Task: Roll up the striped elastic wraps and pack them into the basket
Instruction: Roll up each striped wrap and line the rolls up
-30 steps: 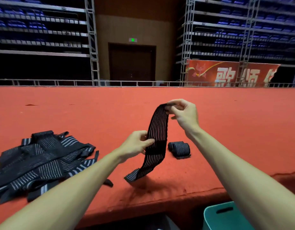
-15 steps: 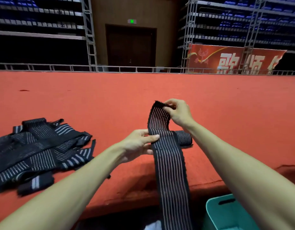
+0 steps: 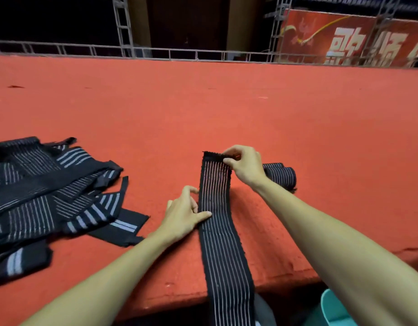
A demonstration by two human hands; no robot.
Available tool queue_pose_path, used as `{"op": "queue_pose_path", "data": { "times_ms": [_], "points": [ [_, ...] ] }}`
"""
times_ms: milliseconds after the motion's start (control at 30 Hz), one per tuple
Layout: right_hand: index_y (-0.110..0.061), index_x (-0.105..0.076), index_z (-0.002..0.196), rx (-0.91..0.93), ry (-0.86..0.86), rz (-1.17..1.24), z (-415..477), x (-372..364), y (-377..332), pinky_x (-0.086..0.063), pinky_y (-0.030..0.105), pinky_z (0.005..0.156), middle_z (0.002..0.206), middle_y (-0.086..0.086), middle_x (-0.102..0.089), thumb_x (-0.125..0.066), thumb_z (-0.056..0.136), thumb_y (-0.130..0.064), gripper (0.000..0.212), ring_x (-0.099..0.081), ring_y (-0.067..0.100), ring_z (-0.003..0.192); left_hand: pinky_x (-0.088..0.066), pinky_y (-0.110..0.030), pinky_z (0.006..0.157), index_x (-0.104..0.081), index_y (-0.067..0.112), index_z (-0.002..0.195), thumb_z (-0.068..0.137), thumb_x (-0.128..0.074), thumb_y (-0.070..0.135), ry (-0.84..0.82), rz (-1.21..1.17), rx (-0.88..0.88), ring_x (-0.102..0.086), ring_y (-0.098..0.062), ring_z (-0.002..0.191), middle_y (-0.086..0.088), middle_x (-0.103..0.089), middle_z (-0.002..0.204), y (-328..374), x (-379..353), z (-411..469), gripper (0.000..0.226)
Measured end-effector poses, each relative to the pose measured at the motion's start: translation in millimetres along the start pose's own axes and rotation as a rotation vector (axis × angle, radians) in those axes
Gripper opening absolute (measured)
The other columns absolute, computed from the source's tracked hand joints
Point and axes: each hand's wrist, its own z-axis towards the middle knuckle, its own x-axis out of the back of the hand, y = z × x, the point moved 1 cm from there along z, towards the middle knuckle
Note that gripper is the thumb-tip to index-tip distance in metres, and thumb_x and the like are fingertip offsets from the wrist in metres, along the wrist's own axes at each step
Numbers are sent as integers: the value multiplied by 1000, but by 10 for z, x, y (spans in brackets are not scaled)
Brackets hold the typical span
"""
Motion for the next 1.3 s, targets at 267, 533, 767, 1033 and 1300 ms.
{"op": "queue_pose_path", "data": {
  "times_ms": [267,533,767,1033,1300],
  "points": [
    [-10,-73,98,-95,-36,-38,147,-651,367,-42,18,86,101,5,-73,-67,84,-5,16,-66,17,98,-24,-25,85,-57,33,110,83,-61,52,80,222,-135,-36,-5,104,15,-42,107,-108,-82,63,34],
    [-12,-62,118,-39,-94,-165,-4,-640,392,-42,29,100,122,8,-55,-56,79,3,42,-56,23,112,-23,-25,97,-55,27,121,94,-45,43,61,341,-151,-35,-7,114,16,-45,126,-81,-119,54,33],
    [-13,-66,113,66,-233,-259,-248,-431,155,-42,27,95,114,7,-66,-59,80,-2,36,-60,22,105,-32,-36,99,-51,24,128,94,-42,36,-229,505,-199,-40,-20,123,4,-54,130,35,153,45,37],
    [-13,-63,117,128,-438,-89,-461,-867,-443,-48,25,93,108,5,-69,-61,83,-2,36,-66,15,95,-38,-33,93,-66,26,95,75,-26,37,106,547,-258,-54,-15,102,9,-60,101,-509,1119,-471,46],
    [-14,-67,111,254,-505,-30,-534,-1721,-1249,-46,17,87,106,0,-71,-60,86,-8,27,-64,10,94,-38,-38,93,-69,20,94,80,-52,20,322,680,9,-58,-22,98,2,-62,101,-1284,2059,-778,22]
  ]
}}
